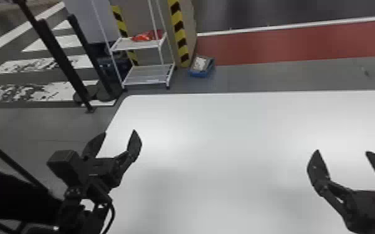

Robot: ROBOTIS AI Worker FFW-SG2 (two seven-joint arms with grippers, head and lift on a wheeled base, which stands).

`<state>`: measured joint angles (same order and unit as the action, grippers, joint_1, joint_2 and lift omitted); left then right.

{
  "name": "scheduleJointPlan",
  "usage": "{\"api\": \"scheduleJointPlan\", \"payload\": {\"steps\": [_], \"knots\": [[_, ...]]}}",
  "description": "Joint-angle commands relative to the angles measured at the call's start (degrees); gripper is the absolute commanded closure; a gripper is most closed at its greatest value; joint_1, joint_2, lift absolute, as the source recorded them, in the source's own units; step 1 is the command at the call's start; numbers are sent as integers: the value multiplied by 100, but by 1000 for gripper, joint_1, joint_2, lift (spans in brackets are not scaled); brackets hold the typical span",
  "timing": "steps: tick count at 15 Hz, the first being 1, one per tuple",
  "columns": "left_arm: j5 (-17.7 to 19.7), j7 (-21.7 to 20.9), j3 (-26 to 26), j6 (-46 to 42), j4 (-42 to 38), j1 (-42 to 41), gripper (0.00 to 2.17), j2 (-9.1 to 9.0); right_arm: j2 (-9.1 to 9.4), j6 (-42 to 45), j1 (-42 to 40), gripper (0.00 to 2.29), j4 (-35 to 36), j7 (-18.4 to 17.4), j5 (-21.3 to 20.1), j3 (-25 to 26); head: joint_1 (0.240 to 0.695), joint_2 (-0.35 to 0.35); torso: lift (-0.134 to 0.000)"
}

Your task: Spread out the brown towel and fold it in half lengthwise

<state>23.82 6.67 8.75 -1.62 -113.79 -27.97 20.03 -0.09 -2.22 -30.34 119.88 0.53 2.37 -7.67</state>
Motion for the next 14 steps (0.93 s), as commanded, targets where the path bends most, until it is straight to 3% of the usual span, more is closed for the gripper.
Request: {"api": "scheduleJointPlan", "payload": {"steps": [1,14], "knots": [[0,1,4,0,-3,-6,137,1,14,-20,1,43,9,0,0,-7,695,271,-123],[0,1,-22,0,6,-6,137,1,14,-20,1,43,-44,0,9,11,695,270,-123]]}}
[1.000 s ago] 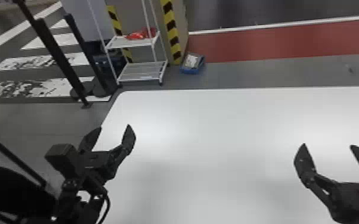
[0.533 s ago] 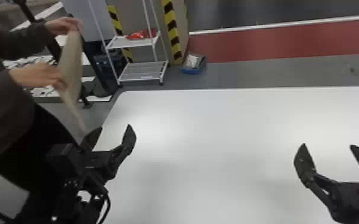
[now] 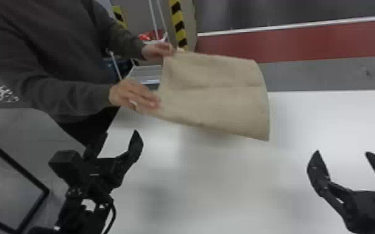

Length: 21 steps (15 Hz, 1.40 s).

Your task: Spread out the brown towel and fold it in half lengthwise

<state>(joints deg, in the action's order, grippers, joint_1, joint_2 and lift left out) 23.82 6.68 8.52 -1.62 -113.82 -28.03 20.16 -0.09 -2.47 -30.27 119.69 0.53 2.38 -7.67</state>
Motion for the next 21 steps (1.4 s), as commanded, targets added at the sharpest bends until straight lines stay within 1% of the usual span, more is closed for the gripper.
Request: {"api": "scheduleJointPlan", "payload": {"steps": [1,21], "knots": [[0,0,-8,0,9,-1,137,-21,14,5,-5,43,-34,0,9,11,695,269,-123],[0,0,-26,0,70,26,137,-30,14,23,-14,46,-60,0,9,37,695,265,-123]]}}
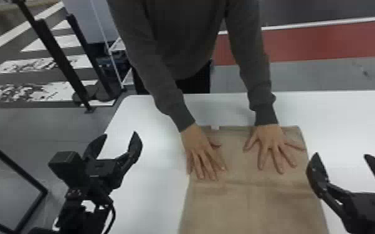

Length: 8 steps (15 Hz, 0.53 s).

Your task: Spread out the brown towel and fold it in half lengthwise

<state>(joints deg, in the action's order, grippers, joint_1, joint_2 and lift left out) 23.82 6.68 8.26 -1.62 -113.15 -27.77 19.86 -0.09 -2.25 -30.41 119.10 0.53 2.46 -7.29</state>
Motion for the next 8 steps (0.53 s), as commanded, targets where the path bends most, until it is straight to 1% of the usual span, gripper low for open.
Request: {"api": "scheduleJointPlan", "payload": {"steps": [1,8], "knots": [[0,0,-8,0,4,9,137,0,14,0,0,46,-1,0,0,0,695,265,-123],[-9,0,-17,0,48,35,137,0,14,18,18,46,-45,0,0,9,695,264,-123]]}}
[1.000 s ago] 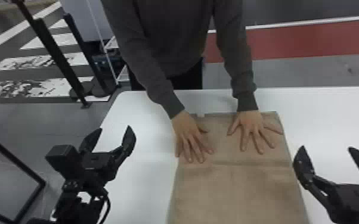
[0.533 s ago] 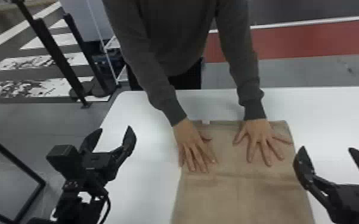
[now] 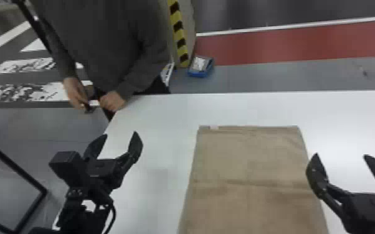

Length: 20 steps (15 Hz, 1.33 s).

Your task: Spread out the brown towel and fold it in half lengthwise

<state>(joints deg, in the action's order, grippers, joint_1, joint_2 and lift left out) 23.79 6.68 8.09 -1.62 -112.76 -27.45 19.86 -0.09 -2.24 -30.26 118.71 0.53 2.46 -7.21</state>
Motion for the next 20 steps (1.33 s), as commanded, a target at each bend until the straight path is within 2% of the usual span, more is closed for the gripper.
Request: {"api": "scheduleJointPlan", "payload": {"steps": [1,8,10,12,13,16,18,20], "knots": [[3,0,-1,0,9,2,137,0,14,-1,3,46,-6,0,-9,0,695,263,-123],[12,-8,-9,35,35,46,137,18,14,-124,143,46,-59,44,-9,97,695,263,-123],[47,-70,-9,105,62,73,137,26,14,-880,354,49,-59,97,71,247,695,259,-123],[100,-140,-9,211,97,108,134,35,14,-1231,600,63,-68,211,238,475,695,241,-123],[100,-184,-1,228,123,117,134,35,14,-1372,794,73,-138,396,440,642,695,234,-123],[100,-202,-1,246,141,134,134,26,14,-2304,1725,90,-657,870,818,1099,695,202,-123],[100,-202,-18,228,167,152,137,9,14,-3060,2560,113,-1377,1204,1187,1354,695,189,-123],[100,-202,-27,246,211,169,137,0,-185,-3183,3096,151,-1949,1319,1301,1336,695,180,-123]]}}
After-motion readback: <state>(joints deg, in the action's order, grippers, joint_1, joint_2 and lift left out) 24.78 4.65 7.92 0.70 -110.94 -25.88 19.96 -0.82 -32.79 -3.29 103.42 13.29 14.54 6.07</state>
